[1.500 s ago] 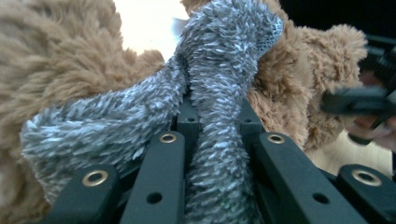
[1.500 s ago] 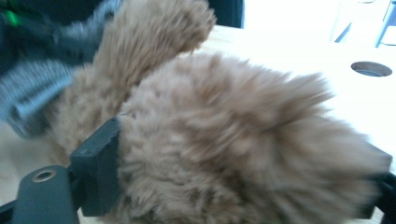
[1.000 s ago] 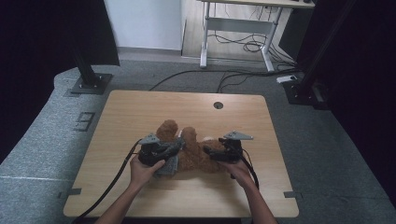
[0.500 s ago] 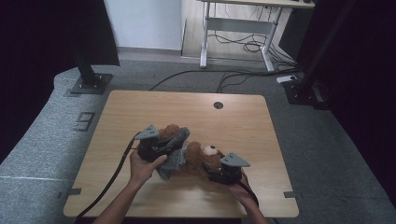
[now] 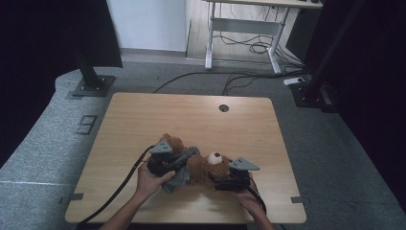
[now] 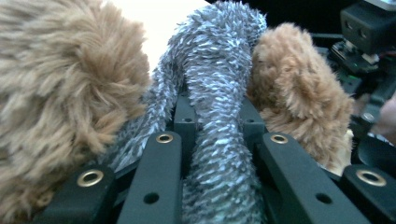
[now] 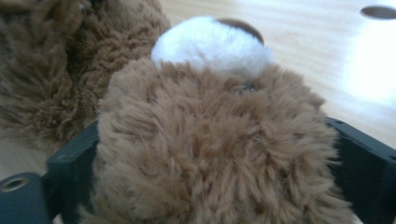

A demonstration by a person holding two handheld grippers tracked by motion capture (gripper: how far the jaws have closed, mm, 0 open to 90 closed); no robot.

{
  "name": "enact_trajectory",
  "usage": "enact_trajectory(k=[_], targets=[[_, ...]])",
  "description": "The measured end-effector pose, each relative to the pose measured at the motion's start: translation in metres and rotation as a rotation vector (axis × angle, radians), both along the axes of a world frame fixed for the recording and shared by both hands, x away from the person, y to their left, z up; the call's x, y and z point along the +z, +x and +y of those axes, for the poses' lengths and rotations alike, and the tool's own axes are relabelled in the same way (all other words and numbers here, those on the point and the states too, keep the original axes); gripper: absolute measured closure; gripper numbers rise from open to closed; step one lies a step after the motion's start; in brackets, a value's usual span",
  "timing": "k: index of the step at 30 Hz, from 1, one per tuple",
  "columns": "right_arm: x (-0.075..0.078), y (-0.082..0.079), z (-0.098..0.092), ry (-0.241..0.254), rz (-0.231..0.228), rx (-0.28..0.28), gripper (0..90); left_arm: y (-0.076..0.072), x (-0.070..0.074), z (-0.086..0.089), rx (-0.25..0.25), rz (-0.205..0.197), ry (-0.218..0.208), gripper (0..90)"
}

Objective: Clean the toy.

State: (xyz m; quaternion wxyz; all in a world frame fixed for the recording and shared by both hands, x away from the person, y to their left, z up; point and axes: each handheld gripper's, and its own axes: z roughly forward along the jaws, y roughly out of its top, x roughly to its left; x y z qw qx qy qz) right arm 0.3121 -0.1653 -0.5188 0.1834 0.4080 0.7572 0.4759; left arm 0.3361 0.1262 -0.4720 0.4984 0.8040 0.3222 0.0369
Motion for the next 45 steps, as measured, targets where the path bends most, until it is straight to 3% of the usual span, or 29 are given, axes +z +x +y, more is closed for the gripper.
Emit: enact_trajectory(k=[3,4,8,11,14,18,23,29,33,36,40,42,45], targets=[[0.0,-0.003,0.002,-0.008,0.012,0.011,12.4,-0.007,-0.007,0.004,-0.002,-0.014,-0.016,75.9],[-0.002,-0.011,0.008,-0.048,-0.019,0.009,19.1,-0.012,-0.011,0.006,0.002,-0.031,-0.024,76.0],[-0.006,-0.017,0.013,-0.089,-0.093,-0.016,27.6,-0.013,-0.017,0.004,0.024,-0.072,-0.038,76.0],[-0.01,-0.013,0.016,-0.128,-0.161,-0.051,31.8,-0.008,-0.02,0.0,0.041,-0.089,-0.047,76.3],[-0.012,-0.003,0.019,-0.147,-0.195,-0.081,32.7,0.002,-0.023,-0.003,0.065,-0.112,-0.04,76.4],[-0.013,0.017,0.02,-0.154,-0.211,-0.112,34.0,0.021,-0.023,-0.007,0.09,-0.119,-0.048,76.4],[-0.018,0.034,0.018,-0.122,-0.247,-0.169,34.4,0.043,-0.02,-0.01,0.09,-0.092,-0.05,76.3],[-0.018,0.027,0.013,-0.098,-0.245,-0.119,32.6,0.035,-0.017,-0.007,0.069,-0.102,-0.015,76.4],[-0.017,0.013,0.012,-0.125,-0.265,-0.075,34.4,0.022,-0.012,0.008,0.089,-0.103,-0.027,76.7],[-0.02,0.003,0.011,-0.132,-0.287,-0.063,34.8,0.015,-0.008,0.034,0.16,-0.116,-0.02,76.5],[-0.022,-0.006,0.01,-0.14,-0.309,-0.045,33.9,0.018,-0.011,0.066,0.221,-0.051,-0.041,76.2],[-0.022,-0.009,0.01,-0.142,-0.321,-0.036,33.0,0.018,-0.011,0.071,0.227,-0.042,-0.049,76.1],[-0.023,-0.008,0.01,-0.136,-0.331,-0.031,32.4,0.011,0.002,0.065,0.185,-0.057,-0.088,75.6]])
